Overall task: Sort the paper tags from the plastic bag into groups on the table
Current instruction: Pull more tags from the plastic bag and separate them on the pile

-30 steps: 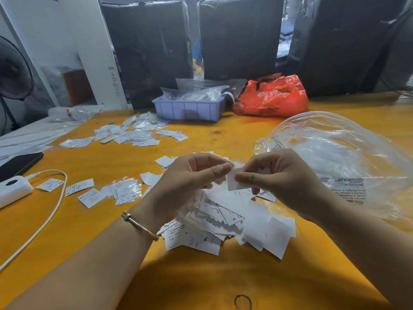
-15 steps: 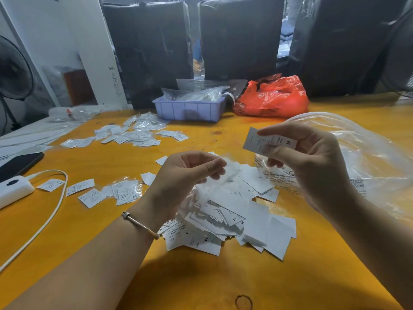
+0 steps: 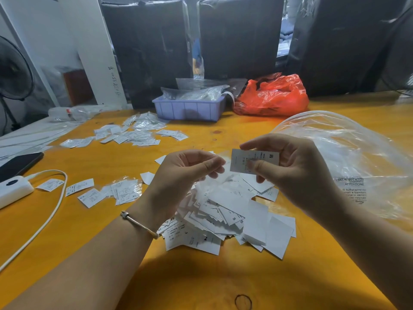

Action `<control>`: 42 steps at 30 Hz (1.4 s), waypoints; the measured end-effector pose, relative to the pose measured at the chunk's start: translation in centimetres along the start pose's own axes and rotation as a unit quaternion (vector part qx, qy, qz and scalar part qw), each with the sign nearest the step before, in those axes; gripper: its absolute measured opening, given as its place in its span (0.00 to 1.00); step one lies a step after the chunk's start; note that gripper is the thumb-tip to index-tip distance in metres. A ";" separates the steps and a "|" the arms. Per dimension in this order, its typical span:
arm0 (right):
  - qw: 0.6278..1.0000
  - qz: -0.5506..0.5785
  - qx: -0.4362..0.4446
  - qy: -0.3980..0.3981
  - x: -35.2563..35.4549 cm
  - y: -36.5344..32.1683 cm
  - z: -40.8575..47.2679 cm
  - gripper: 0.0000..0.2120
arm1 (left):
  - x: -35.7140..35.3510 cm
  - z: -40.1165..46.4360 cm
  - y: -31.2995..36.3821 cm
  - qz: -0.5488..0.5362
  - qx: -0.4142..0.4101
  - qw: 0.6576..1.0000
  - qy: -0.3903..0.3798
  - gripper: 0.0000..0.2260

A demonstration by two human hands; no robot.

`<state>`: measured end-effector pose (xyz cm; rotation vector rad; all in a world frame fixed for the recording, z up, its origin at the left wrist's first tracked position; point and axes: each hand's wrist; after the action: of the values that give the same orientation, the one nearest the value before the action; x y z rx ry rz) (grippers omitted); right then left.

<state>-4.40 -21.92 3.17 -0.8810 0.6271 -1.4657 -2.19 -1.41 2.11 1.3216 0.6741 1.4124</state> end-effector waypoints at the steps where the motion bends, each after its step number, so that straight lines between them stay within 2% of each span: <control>1: 1.000 -0.004 -0.003 -0.008 0.0 0.0 0.0 0.12 | 0.0 0.0 0.0 0.002 0.000 1.000 -0.001 0.13; 12: 0.995 0.012 -0.063 -0.080 0.0 0.4 0.3 0.10 | -0.2 0.0 0.0 0.034 -0.013 0.999 -0.032 0.08; 16: 0.990 0.044 -0.088 -0.096 0.1 0.6 0.5 0.15 | -0.3 -0.1 -0.1 0.039 -0.009 0.998 -0.043 0.08; 19: 0.989 0.103 -0.100 -0.039 0.3 0.8 0.7 0.18 | -0.3 -0.1 0.0 0.035 -0.014 0.999 -0.020 0.09; 23: 0.980 0.170 -0.102 0.025 0.6 1.3 0.9 0.10 | -0.3 0.0 0.1 0.014 -0.006 1.000 0.017 0.09; 27: 0.977 0.179 -0.096 0.059 0.3 1.8 0.7 0.05 | -0.4 -0.1 0.0 0.025 -0.005 1.000 0.006 0.08; 33: 0.984 0.149 -0.097 0.028 -0.6 2.3 0.4 0.05 | -0.7 -0.2 0.1 0.037 0.000 0.999 -0.005 0.09; 37: 0.990 0.110 -0.084 0.005 -1.0 2.4 0.0 0.07 | -1.0 -0.3 0.2 0.008 -0.004 1.000 -0.011 0.10; 40: 0.999 0.007 -0.018 0.051 -0.9 2.3 0.0 0.11 | -1.0 -0.3 0.3 -0.014 -0.005 1.000 0.026 0.07; 42: 0.996 -0.069 0.030 0.052 -0.9 2.1 0.0 0.13 | -0.9 -0.2 0.2 -0.019 0.001 0.999 0.051 0.07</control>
<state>-3.23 -21.20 1.30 -0.8192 0.6058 -1.6548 -2.59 -2.29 1.94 1.2392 0.7654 1.4570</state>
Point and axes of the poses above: each hand's wrist, its own z-axis towards the middle knuckle, its own x-axis out of the back of the hand, y = z × x, and after that the axes turned 14 degrees about z, right-handed
